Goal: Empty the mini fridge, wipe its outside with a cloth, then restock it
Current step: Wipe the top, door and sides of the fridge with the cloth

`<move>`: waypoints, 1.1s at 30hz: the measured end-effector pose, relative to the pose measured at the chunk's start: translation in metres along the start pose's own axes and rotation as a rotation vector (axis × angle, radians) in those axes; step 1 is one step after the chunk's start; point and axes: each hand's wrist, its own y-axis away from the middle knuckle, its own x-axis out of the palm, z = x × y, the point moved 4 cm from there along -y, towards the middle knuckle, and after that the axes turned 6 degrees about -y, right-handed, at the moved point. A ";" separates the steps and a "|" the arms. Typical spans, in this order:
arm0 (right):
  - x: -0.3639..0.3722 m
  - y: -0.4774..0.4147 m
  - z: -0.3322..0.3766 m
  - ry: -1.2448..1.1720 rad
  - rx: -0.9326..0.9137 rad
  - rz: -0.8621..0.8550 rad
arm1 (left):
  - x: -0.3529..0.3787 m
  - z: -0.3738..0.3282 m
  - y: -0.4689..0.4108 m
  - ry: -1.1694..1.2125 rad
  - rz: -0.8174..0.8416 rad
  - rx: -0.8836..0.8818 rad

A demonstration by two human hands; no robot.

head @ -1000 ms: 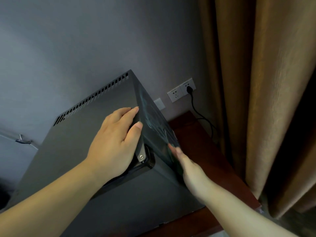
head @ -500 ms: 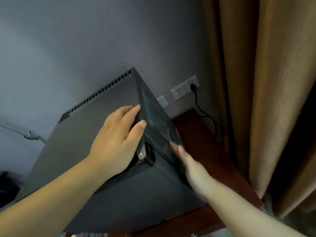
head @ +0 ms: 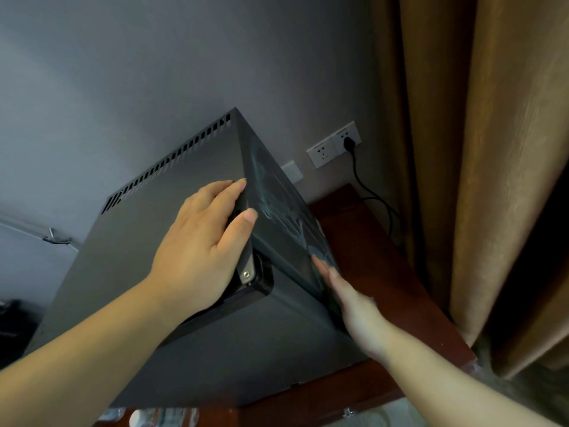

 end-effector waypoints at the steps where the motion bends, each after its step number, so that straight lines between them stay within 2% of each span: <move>1: -0.005 0.001 -0.007 0.026 0.006 0.004 | 0.000 0.000 0.000 0.001 -0.002 0.003; 5: -0.035 -0.002 -0.045 -0.154 0.189 -0.160 | 0.000 -0.002 0.000 0.000 -0.002 0.000; 13: -0.034 -0.005 -0.046 -0.063 0.164 -0.146 | -0.001 -0.002 0.000 0.002 0.001 -0.001; 15: -0.049 -0.003 -0.064 -0.072 0.263 -0.207 | -0.001 -0.001 0.001 0.001 0.001 -0.003; 18: -0.058 -0.001 -0.078 -0.098 0.422 -0.202 | -0.001 0.000 0.001 0.007 -0.004 -0.004; 24: -0.054 -0.007 -0.070 -0.120 0.313 -0.206 | -0.001 0.000 0.000 0.015 -0.002 -0.007; 26: -0.065 -0.008 -0.086 -0.119 0.401 -0.238 | -0.001 -0.001 0.000 0.015 0.000 -0.009; 29: -0.065 -0.013 -0.085 -0.142 0.496 -0.186 | -0.002 -0.001 0.000 0.017 0.000 -0.011; 33: -0.053 -0.032 -0.061 -0.216 0.343 -0.149 | -0.002 -0.001 0.000 0.006 0.002 -0.012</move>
